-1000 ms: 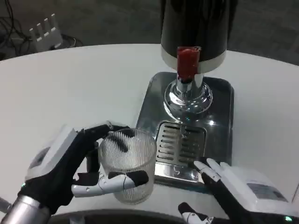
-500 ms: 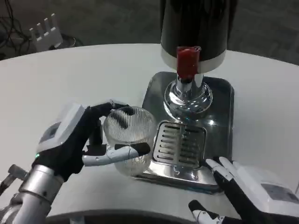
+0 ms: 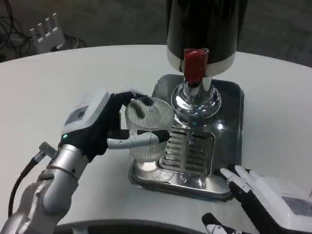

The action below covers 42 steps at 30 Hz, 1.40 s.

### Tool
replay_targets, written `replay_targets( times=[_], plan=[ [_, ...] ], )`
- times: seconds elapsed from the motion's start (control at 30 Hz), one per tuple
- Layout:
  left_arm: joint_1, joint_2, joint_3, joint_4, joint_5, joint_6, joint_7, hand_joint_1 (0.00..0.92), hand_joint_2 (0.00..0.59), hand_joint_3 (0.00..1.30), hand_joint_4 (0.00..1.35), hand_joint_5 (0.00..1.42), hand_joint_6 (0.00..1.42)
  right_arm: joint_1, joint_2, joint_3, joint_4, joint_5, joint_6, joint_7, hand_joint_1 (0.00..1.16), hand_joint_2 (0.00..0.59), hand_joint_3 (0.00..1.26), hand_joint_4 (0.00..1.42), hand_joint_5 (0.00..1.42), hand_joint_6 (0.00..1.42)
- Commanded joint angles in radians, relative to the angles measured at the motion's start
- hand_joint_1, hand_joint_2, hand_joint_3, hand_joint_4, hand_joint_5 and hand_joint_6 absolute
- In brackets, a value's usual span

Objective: Grasp the cup under the faucet to collect the drink, then remove the cup.

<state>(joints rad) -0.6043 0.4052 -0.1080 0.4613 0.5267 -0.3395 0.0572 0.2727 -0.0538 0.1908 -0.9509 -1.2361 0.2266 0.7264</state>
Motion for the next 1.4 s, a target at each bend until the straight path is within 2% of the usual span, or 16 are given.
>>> replay_targets(
  times=[0.03, 0.37, 0.5, 0.63, 0.73, 0.8, 0.87, 0.9, 1.0, 1.1, 1.4],
  plan=[
    [-0.07, -0.02, -0.032, 0.055, 0.013, -0.018, 0.05, 0.443, 0.061, 1.04, 1.1, 1.24, 1.15, 0.022, -0.004, -0.01, -0.025, 0.015, -0.016, 0.008, 0.31, 0.43, 0.09, 0.0, 0.0, 0.0],
    [-0.179, -0.091, -0.113, 0.148, 0.046, -0.012, 0.086, 0.435, 0.064, 1.04, 1.1, 1.24, 1.15, 0.047, -0.013, -0.048, -0.043, 0.046, -0.026, 0.007, 0.31, 0.43, 0.09, 0.0, 0.0, 0.0],
    [-0.198, -0.103, -0.14, 0.167, 0.053, -0.015, 0.093, 0.434, 0.064, 1.04, 1.1, 1.25, 1.15, 0.055, -0.017, -0.057, -0.047, 0.056, -0.026, 0.01, 0.31, 0.43, 0.09, 0.0, 0.0, 0.0],
    [-0.206, -0.105, -0.154, 0.173, 0.052, -0.013, 0.083, 0.428, 0.061, 0.99, 1.04, 1.18, 1.12, 0.057, -0.017, -0.062, -0.048, 0.065, -0.025, 0.01, 0.32, 0.43, 0.1, 0.0, 0.0, 0.0],
    [-0.205, -0.102, -0.163, 0.173, 0.051, -0.002, 0.058, 0.364, 0.04, 0.88, 0.86, 1.0, 0.93, 0.059, -0.019, -0.065, -0.047, 0.071, -0.026, 0.011, 0.32, 0.432, 0.1, 0.0, 0.0, 0.0],
    [-0.201, -0.099, -0.167, 0.17, 0.052, 0.007, 0.047, 0.322, 0.04, 0.84, 0.77, 0.91, 0.85, 0.059, -0.02, -0.065, -0.047, 0.075, -0.026, 0.01, 0.32, 0.433, 0.1, 0.0, 0.0, 0.0],
    [-0.196, -0.093, -0.169, 0.166, 0.051, 0.013, 0.034, 0.287, 0.041, 0.79, 0.64, 0.74, 0.71, 0.057, -0.021, -0.064, -0.045, 0.077, -0.027, 0.01, 0.32, 0.434, 0.1, 0.0, 0.0, 0.0],
    [-0.194, -0.089, -0.17, 0.165, 0.051, 0.015, 0.029, 0.279, 0.04, 0.78, 0.62, 0.71, 0.66, 0.056, -0.02, -0.062, -0.044, 0.078, -0.027, 0.01, 0.32, 0.435, 0.1, 0.0, 0.0, 0.01],
    [-0.189, -0.079, -0.169, 0.162, 0.048, 0.018, 0.015, 0.259, 0.039, 0.74, 0.55, 0.64, 0.59, 0.056, -0.018, -0.059, -0.041, 0.081, -0.027, 0.004, 0.32, 0.436, 0.1, 0.0, 0.0, 0.01],
    [-0.186, -0.072, -0.169, 0.155, 0.049, 0.026, 0.009, 0.212, 0.037, 0.61, 0.41, 0.48, 0.49, 0.056, -0.017, -0.058, -0.038, 0.085, -0.025, 0.0, 0.32, 0.436, 0.1, 0.0, 0.0, 0.01],
    [-0.174, -0.053, -0.166, 0.138, 0.042, 0.027, 0.003, 0.205, 0.037, 0.57, 0.36, 0.43, 0.44, 0.056, -0.015, -0.058, -0.032, 0.086, -0.023, -0.004, 0.32, 0.436, 0.11, 0.0, 0.0, 0.03]
  ],
)
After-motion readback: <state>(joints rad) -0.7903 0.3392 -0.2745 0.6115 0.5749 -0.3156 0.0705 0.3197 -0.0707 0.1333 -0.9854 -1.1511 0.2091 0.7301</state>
